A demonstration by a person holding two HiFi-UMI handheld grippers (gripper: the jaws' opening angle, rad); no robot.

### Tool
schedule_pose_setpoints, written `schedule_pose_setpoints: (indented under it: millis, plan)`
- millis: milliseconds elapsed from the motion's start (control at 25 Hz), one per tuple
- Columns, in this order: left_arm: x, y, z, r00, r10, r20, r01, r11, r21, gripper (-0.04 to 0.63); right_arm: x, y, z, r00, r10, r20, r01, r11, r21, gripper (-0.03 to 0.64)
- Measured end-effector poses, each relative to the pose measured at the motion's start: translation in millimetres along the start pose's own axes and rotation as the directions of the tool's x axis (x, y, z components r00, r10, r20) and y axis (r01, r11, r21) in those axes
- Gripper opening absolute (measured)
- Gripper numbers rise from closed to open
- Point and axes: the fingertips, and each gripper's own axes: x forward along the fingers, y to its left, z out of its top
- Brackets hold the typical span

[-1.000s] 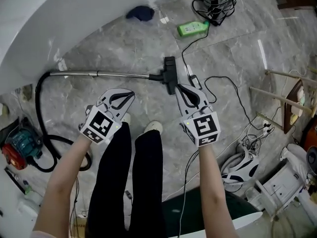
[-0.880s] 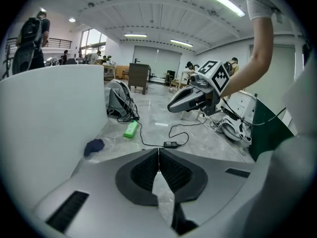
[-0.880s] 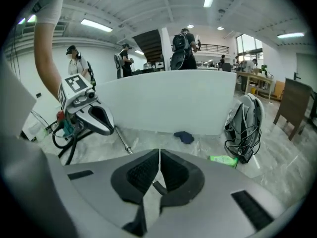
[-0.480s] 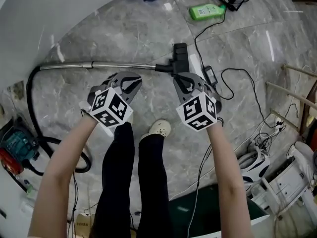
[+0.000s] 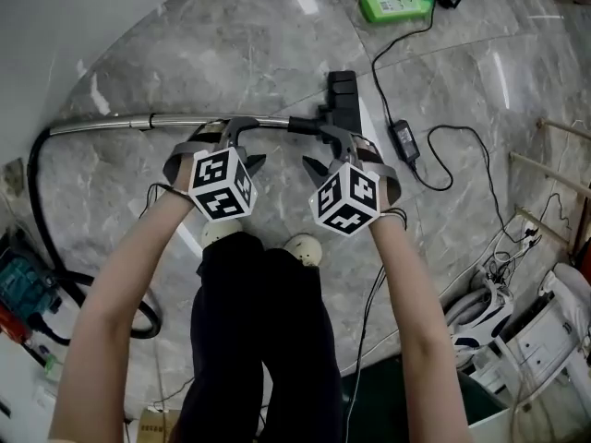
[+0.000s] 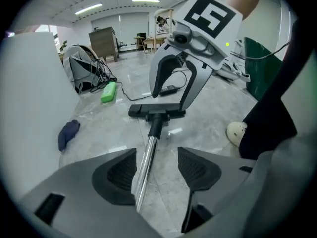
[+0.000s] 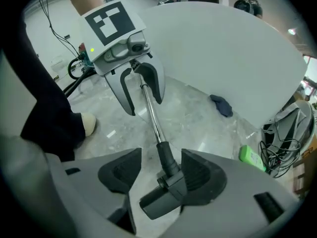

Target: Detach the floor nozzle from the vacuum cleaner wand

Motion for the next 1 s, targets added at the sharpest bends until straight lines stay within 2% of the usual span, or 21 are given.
schedule_pose_setpoints:
  millis: [160,280,440,520,560,720,760,920,1000]
  plan:
    - [43,11,-24,0.991,0.033,-0.128,-0.026,0.998,0.059,0.247,37,2,-17,0.999,-0.027,-0.035,0.026,0.999,-0.03,0.238]
    - [69,18,-28,0.986,0.037,-0.16,-0.02,0.994,0.11,0.247,62,-2,-25,0.996,-0.068,-0.058,0.062,0.993,-0.101,0.238]
    - [95,19,-34,0.973,0.046,-0.225,0.001,0.979,0.202,0.242,90,-5,-47,0.99,-0.052,-0.132,0.027,0.982,-0.188,0.238]
    - [103,19,-36,0.966,0.06,-0.251,0.004,0.97,0.244,0.187,99,-7,-53,0.987,-0.057,-0.153,0.019,0.972,-0.234,0.238]
    - [105,20,-36,0.965,0.07,-0.252,-0.003,0.967,0.256,0.153,102,-8,-54,0.985,-0.061,-0.16,0.018,0.966,-0.257,0.236]
    - [103,21,-35,0.971,0.072,-0.226,-0.008,0.962,0.271,0.152,108,-12,-59,0.973,-0.111,-0.204,0.025,0.923,-0.385,0.235]
    - [103,20,-34,0.973,0.07,-0.221,-0.008,0.962,0.273,0.15,108,-14,-60,0.969,-0.13,-0.212,0.031,0.909,-0.416,0.217]
    - [98,20,-31,0.978,0.063,-0.197,-0.005,0.959,0.282,0.149,104,-15,-60,0.974,-0.115,-0.196,0.021,0.903,-0.43,0.199]
    - [95,19,-35,0.978,0.061,-0.199,-0.002,0.959,0.285,0.149,101,-17,-71,0.968,-0.114,-0.224,0.001,0.893,-0.45,0.198]
